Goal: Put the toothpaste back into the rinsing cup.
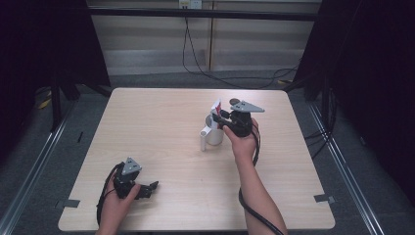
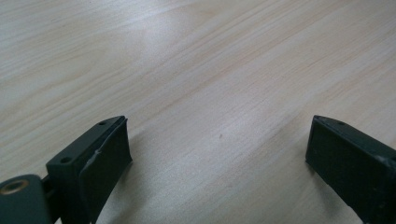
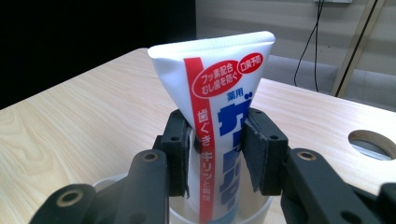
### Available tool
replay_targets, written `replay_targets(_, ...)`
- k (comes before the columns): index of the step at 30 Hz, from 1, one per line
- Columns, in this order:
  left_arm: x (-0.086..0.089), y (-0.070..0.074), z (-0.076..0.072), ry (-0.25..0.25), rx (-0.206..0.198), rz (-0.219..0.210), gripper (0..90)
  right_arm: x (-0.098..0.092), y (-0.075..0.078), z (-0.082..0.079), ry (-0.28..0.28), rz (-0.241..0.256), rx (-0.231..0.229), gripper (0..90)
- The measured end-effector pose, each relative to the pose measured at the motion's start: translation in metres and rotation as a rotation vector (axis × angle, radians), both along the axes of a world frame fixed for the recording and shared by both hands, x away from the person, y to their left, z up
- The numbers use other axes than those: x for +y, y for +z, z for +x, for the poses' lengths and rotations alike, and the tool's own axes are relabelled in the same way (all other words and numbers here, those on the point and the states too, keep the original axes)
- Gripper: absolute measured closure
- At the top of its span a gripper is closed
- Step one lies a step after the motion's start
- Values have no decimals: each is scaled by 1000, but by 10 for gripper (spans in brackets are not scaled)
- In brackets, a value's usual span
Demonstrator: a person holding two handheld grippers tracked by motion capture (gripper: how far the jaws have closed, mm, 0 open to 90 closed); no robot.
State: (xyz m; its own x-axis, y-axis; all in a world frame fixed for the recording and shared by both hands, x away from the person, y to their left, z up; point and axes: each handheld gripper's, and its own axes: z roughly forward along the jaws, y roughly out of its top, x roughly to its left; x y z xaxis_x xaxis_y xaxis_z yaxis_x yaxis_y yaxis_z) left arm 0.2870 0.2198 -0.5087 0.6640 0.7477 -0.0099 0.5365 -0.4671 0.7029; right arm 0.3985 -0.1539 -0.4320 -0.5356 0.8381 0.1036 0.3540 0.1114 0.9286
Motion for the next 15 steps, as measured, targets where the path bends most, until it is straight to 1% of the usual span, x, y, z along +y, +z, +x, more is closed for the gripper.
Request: replay_targets(15, 0, 0, 0, 0, 0, 0, 62, -4, 0, -2, -1, -9, 11, 624)
